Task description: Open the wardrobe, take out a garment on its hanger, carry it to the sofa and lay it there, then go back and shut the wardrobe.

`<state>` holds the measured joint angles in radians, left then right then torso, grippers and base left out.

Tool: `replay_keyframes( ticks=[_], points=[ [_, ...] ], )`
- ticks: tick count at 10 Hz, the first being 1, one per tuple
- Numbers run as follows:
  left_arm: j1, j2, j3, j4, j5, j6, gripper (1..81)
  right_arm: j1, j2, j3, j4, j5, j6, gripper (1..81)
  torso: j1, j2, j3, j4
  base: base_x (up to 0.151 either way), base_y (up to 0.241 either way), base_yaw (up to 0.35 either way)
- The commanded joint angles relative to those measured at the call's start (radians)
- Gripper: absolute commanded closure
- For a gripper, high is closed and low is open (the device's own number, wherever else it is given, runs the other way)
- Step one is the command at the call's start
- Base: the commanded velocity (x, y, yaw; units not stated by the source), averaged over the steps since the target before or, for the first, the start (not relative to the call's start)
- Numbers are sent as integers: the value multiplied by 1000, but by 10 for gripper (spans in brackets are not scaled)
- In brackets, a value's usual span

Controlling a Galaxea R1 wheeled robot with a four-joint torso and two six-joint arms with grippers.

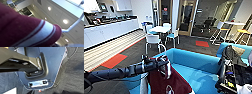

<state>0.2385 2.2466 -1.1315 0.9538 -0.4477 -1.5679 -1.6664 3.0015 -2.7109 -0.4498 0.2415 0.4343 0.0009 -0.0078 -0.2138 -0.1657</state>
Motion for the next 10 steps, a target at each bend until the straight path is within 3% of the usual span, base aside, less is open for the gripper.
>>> replay_keyframes(
  ticks=[1, 6, 10],
  points=[
    [-166, -4, 33, -18, -69, 3, 811, 1, -5, 0, -7, -56, -2, 10, 0, 0, 0, 0, 0, 0, -308],
    [-166, -4, 32, -17, -62, 2, 811, 3, -4, 0, -7, -57, -2, 10, 0, 0, 0, 0, 0, 0, -280],
    [-166, -4, 32, -15, -60, 3, 811, 3, -4, 0, -7, -57, -2, 10, 0, 0, 0, 0, 0, -15, -97]
  ],
)
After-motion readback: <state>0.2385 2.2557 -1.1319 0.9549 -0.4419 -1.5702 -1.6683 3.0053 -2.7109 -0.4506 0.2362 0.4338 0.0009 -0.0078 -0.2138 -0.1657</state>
